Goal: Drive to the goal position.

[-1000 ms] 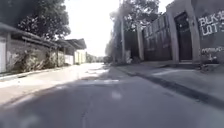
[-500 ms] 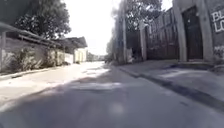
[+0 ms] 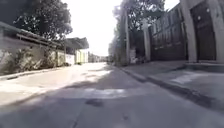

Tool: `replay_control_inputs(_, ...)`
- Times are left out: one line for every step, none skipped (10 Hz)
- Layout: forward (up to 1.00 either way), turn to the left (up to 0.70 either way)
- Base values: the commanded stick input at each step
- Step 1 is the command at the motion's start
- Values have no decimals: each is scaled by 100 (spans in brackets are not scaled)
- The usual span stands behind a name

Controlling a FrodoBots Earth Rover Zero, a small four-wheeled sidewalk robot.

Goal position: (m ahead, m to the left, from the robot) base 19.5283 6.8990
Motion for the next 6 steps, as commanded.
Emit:
replay_control_inputs(100,0)
replay_control_inputs(100,0)
replay_control_inputs(100,0)
replay_control_inputs(100,0)
replay_control_inputs(100,0)
replay_control_inputs(100,0)
